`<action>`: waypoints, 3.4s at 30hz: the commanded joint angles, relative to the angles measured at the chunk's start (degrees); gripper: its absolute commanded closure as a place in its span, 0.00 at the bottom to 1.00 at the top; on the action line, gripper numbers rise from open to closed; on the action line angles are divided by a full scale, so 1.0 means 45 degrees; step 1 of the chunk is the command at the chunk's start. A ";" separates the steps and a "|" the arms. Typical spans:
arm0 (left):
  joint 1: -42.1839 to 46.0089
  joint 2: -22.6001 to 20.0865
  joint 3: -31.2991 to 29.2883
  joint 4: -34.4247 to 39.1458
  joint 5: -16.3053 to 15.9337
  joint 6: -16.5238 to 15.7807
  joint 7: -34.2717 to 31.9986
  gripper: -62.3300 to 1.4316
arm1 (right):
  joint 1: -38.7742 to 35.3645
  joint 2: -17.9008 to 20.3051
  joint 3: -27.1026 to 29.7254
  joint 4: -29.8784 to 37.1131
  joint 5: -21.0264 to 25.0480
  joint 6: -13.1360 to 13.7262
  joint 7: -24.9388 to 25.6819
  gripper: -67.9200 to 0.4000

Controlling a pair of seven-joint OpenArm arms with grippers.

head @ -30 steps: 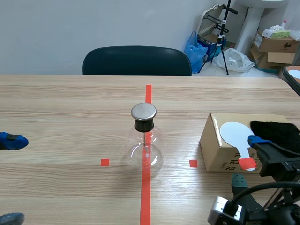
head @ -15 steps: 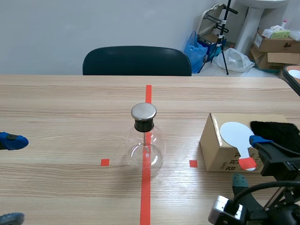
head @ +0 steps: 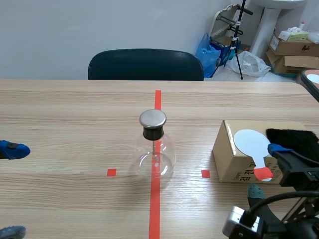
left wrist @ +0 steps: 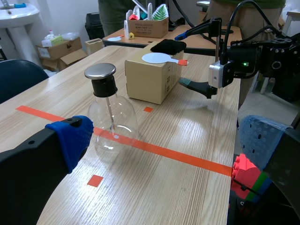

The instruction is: Do the electroscope experiment

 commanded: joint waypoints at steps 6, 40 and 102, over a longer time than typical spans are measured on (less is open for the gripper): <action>-0.0005 -0.0073 -0.0034 0.0223 -0.0126 -0.0029 -0.0180 0.00 | -0.1753 0.0180 0.0068 0.1559 0.0782 -0.0733 -0.0044 0.00; 0.5731 0.3750 -0.2467 0.4639 -0.0787 0.7592 0.3852 0.00 | -0.7198 0.5887 0.2968 0.8694 1.6310 0.7291 0.1729 0.00; 0.6130 0.3735 -0.3274 0.9238 -0.1462 0.8306 0.9729 0.00 | -0.4255 0.5455 0.4736 0.8689 1.9618 1.4494 0.0083 0.00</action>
